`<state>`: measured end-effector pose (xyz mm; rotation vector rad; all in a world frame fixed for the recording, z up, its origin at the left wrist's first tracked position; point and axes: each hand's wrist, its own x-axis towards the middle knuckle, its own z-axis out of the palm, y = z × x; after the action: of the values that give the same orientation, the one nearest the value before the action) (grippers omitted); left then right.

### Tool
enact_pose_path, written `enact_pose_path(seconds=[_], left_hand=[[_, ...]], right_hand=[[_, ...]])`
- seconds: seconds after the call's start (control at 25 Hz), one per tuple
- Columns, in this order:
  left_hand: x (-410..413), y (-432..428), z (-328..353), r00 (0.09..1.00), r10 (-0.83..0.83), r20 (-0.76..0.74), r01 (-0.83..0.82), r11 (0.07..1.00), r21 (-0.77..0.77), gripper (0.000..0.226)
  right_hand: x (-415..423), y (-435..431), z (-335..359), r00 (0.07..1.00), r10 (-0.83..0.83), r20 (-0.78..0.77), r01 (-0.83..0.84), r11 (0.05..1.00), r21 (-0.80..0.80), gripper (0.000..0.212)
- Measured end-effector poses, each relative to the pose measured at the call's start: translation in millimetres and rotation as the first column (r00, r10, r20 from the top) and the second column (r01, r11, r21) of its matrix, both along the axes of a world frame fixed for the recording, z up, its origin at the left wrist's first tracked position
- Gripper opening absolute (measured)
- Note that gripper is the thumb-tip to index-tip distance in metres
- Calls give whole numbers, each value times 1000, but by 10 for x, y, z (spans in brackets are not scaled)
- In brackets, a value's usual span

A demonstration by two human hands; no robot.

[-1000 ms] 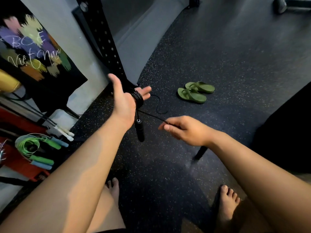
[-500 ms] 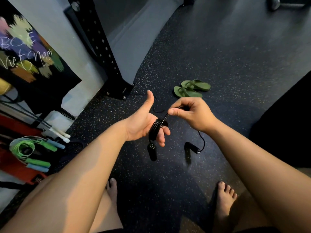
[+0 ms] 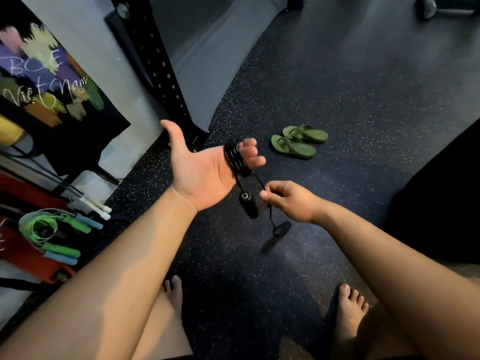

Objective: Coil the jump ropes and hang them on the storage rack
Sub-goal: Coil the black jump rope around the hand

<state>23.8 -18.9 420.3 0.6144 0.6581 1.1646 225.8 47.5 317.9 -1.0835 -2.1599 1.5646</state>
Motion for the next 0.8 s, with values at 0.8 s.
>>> enact_pose_path(seconds=[0.8], left_hand=[[-94, 137, -385, 492, -285, -823, 28, 950, -312, 147]], right_hand=[[-59, -133, 515, 973, 120, -198, -109, 992, 67, 32]])
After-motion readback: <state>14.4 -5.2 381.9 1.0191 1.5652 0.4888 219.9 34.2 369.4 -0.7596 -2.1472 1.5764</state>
